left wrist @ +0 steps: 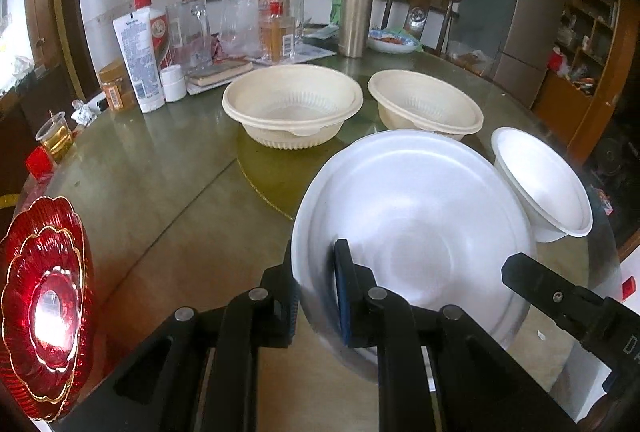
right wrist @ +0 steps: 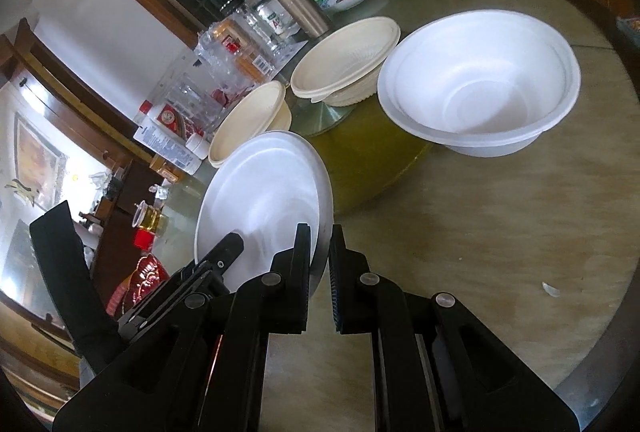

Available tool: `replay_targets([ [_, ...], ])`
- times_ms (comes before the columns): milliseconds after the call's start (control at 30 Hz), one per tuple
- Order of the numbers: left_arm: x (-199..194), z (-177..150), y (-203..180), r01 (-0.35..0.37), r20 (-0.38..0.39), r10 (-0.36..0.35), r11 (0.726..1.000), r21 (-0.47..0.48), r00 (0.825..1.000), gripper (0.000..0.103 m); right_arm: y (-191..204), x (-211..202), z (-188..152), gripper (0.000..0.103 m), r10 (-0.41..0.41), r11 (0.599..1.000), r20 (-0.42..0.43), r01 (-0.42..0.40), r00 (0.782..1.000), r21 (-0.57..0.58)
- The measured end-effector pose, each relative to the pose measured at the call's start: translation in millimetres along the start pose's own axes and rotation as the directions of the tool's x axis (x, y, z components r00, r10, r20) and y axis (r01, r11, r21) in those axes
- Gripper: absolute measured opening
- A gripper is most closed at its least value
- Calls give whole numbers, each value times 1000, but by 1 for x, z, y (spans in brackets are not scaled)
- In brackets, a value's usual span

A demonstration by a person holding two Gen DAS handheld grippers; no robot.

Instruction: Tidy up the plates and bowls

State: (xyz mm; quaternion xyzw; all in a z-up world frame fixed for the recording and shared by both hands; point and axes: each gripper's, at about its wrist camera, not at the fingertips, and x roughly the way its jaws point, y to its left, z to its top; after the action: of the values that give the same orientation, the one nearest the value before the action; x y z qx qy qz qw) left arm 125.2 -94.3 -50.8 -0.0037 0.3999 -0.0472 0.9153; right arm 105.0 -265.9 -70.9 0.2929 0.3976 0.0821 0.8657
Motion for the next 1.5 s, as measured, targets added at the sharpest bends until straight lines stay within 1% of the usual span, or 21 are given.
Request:
replay_targets([
  [100, 0, -2, -2, -6, 17, 6, 1000, 5, 1000, 15, 0, 0, -3, 8, -17, 1000, 17, 17, 1000, -15],
  [300, 0, -4, 1, -4, 47, 4, 1000, -4, 999, 15, 1, 0, -5, 8, -18, 999, 63, 21, 998, -40],
  [633, -1, -5, 0, -14, 83, 14, 1000, -1, 996, 15, 0, 0, -7, 8, 1, 999, 98, 4, 995, -51],
  [1400, -2, -6, -1, -19, 93, 19, 1000, 0, 995, 15, 2, -1, -6, 8, 4, 998, 109, 2, 994, -58],
  [1500, -7, -4, 0, -27, 99, 27, 1000, 0, 995, 15, 5, -3, -4, 8, 11, 998, 114, -4, 993, -66],
])
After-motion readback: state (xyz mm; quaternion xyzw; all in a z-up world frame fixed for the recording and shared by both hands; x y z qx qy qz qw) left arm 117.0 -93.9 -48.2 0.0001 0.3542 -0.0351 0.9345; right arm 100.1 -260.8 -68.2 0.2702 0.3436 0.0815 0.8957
